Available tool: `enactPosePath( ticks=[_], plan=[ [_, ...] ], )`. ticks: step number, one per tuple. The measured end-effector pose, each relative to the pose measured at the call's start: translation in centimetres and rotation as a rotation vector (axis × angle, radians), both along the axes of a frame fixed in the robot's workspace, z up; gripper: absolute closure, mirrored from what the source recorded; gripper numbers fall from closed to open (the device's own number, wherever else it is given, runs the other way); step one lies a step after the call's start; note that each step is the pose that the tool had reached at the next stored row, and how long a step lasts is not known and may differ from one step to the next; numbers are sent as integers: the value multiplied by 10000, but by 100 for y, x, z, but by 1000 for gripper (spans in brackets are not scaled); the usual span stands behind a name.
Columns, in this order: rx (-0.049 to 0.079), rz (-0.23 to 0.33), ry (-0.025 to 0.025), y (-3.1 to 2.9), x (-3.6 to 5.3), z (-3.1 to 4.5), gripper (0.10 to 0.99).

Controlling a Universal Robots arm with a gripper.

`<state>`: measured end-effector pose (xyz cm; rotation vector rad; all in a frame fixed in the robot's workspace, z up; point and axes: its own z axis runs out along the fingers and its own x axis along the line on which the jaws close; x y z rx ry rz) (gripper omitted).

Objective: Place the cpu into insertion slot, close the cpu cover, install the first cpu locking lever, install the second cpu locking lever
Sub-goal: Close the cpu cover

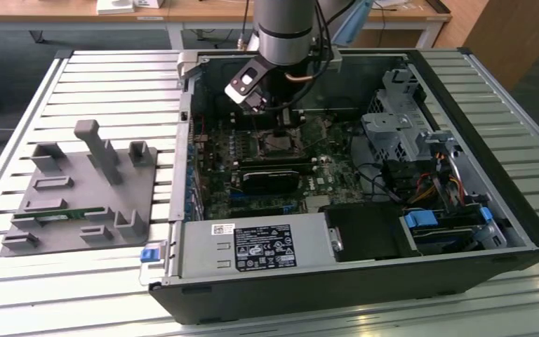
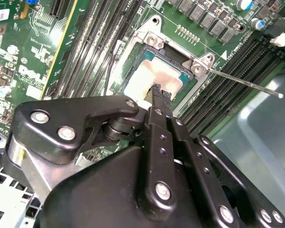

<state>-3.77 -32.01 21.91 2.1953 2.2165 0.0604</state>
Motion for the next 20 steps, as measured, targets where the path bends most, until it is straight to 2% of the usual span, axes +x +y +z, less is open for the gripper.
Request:
enactPosePath(
  ticks=[6,11,20],
  plan=[
    [0,-1,0,0,0,96,980],
    [1,-8,0,0,0,215,980],
    [1,-11,-1,0,0,385,980]
  ],
)
